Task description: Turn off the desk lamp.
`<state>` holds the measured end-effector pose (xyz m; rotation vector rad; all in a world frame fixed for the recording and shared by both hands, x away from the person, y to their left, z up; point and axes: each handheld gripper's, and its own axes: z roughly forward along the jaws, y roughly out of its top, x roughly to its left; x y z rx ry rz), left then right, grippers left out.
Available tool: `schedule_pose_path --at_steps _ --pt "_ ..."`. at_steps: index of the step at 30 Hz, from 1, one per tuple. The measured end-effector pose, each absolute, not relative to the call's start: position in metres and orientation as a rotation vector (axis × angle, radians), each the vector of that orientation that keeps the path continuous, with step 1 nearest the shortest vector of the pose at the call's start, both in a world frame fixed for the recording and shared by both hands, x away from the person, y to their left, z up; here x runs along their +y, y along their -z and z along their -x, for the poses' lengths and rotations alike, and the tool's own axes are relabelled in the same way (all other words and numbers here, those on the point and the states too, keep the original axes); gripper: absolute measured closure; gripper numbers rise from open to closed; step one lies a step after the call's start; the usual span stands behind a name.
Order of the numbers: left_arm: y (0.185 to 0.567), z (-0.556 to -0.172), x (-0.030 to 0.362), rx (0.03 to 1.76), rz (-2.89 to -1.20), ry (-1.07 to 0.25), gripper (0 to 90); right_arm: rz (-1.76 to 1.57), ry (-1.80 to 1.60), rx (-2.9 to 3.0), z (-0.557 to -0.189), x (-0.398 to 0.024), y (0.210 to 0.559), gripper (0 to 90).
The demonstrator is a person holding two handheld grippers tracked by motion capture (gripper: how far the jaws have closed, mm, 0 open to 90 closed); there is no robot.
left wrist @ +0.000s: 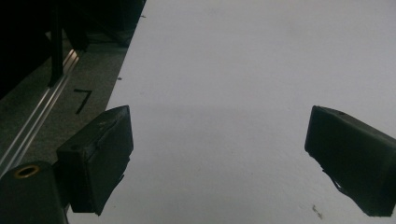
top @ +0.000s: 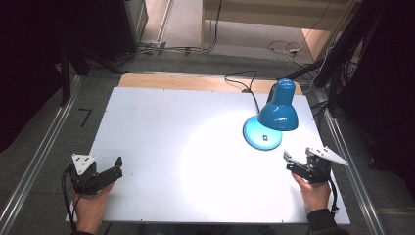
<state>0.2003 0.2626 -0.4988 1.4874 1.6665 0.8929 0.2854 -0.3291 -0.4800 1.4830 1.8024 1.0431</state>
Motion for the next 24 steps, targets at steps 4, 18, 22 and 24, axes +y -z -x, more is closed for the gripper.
schedule_pose_path --at_steps 4,18,22,24 --pt "0.498 -0.200 0.263 1.664 -1.486 -0.894 8.3 -1.480 -1.040 1.802 -0.290 -0.325 0.482 16.5" --pt "0.499 -0.200 0.263 1.667 -1.488 -0.893 8.3 -1.445 -1.055 1.803 -0.299 -0.310 0.487 17.2" --pt "0.499 -0.200 0.263 1.666 -1.491 -0.893 8.3 -1.444 -1.059 1.811 -0.301 -0.307 0.487 17.5" --pt "0.499 -0.200 0.263 1.666 -1.492 -0.892 8.3 -1.444 -1.058 1.812 -0.302 -0.305 0.488 17.6"
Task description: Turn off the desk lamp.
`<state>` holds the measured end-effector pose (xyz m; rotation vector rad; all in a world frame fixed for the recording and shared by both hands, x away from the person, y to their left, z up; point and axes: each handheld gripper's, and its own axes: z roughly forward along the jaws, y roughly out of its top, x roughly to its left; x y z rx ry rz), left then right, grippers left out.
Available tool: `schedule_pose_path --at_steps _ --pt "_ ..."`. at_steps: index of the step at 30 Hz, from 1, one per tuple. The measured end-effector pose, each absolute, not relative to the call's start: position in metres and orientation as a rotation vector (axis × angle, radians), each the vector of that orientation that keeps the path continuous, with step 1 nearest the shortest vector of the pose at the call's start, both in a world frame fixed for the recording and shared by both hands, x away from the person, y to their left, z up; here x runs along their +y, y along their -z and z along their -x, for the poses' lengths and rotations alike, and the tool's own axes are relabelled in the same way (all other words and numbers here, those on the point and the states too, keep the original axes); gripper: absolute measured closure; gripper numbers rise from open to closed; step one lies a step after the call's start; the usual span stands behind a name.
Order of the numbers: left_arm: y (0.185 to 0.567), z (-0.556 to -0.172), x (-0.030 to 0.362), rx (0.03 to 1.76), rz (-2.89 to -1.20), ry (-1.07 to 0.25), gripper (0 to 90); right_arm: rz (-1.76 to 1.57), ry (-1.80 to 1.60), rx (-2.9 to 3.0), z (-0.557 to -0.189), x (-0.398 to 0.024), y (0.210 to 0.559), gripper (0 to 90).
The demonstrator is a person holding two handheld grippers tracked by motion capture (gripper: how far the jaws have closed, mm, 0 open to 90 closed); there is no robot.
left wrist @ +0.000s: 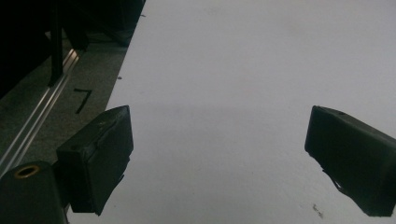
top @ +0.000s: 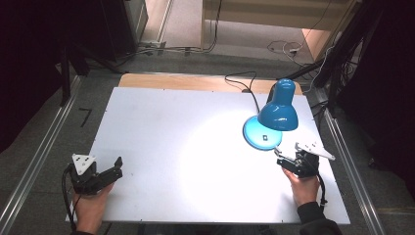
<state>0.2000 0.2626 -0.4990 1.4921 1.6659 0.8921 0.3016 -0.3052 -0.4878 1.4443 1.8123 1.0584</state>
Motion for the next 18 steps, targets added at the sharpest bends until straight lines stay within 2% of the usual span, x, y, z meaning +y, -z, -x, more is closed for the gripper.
schedule_pose_path --at_steps 18 --pt "0.499 -0.199 0.265 1.670 -1.487 -0.889 8.3 -1.440 -1.073 1.825 -0.314 -0.288 0.493 19.5"
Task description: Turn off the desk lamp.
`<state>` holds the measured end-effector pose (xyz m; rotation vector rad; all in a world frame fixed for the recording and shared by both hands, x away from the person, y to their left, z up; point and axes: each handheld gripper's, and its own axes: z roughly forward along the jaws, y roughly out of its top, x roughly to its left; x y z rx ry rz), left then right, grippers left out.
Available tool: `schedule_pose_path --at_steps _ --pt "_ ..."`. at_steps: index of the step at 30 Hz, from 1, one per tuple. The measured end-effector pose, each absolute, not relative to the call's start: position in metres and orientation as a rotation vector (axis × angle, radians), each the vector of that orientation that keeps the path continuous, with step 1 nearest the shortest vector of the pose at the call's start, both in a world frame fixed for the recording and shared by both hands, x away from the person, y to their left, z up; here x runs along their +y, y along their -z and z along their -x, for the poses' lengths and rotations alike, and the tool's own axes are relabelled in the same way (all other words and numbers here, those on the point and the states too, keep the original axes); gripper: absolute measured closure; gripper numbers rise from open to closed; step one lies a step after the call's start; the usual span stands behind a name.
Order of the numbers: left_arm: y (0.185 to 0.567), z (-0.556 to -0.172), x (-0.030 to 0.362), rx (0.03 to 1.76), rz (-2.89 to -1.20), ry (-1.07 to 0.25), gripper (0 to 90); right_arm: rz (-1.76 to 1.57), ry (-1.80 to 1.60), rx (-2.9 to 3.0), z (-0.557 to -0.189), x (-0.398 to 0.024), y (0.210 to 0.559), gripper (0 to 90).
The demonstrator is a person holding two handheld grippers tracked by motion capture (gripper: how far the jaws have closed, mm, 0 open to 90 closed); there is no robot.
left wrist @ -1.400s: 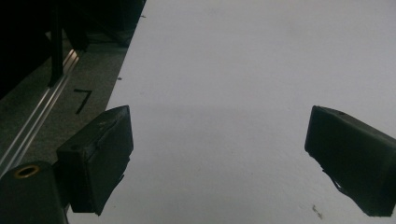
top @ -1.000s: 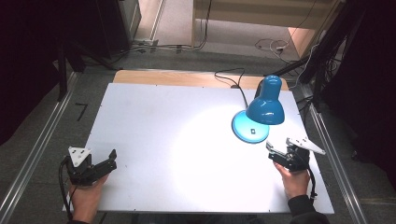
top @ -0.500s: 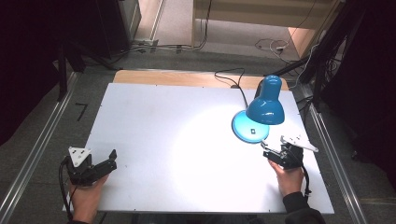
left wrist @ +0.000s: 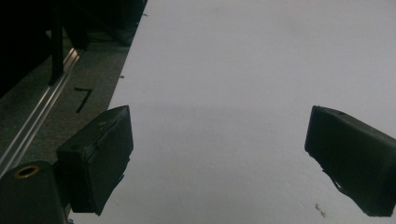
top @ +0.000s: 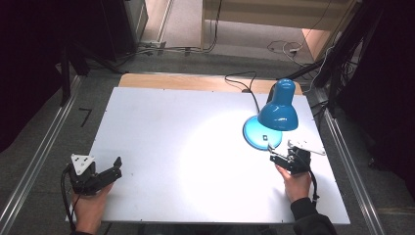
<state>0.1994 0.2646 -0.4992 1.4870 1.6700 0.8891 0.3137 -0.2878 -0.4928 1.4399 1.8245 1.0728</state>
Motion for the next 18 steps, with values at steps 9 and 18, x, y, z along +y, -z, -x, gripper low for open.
schedule_pose_path --at_steps 9,18 --pt "0.499 -0.200 0.265 1.668 -1.488 -0.888 8.3 -1.434 -1.067 1.833 -0.318 -0.282 0.495 21.7" --pt "0.499 -0.199 0.265 1.669 -1.486 -0.885 8.3 -1.435 -1.063 1.818 -0.322 -0.277 0.496 31.6"
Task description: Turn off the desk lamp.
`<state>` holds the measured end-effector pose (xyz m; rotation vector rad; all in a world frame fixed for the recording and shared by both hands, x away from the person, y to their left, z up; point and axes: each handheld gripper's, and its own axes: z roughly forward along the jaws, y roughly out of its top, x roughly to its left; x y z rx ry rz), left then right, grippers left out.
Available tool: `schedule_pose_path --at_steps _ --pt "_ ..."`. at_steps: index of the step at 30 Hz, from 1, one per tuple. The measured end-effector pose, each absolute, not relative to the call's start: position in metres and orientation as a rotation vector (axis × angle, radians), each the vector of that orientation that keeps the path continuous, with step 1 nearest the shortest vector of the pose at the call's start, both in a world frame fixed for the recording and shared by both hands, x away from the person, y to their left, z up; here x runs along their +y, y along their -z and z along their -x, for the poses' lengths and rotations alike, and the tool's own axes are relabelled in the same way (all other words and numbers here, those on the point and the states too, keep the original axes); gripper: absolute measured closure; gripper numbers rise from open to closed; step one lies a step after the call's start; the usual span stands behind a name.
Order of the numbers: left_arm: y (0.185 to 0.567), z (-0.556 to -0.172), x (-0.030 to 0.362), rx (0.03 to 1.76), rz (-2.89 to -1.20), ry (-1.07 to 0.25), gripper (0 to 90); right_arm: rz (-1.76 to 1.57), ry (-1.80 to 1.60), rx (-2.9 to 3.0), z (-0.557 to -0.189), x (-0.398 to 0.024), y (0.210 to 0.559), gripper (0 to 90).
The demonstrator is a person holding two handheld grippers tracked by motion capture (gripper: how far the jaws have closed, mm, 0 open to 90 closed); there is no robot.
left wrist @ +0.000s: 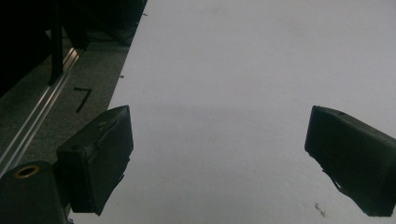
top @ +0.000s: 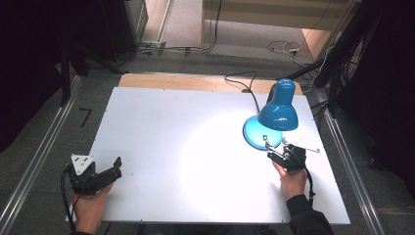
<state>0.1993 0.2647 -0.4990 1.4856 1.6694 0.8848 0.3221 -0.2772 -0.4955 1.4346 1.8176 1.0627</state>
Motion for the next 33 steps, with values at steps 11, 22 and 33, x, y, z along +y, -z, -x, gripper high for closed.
schedule_pose_path --at_steps 11,22,33 --pt "0.500 -0.199 0.265 1.669 -1.485 -0.883 8.3 -1.493 -1.119 1.795 -0.329 -0.275 0.496 60.1" --pt "0.500 -0.199 0.265 1.672 -1.492 -0.880 8.3 -1.439 -1.083 1.814 -0.332 -0.268 0.501 87.5" --pt "0.500 -0.200 0.266 1.674 -1.493 -0.880 8.3 -1.437 -1.095 1.815 -0.340 -0.262 0.504 87.7"
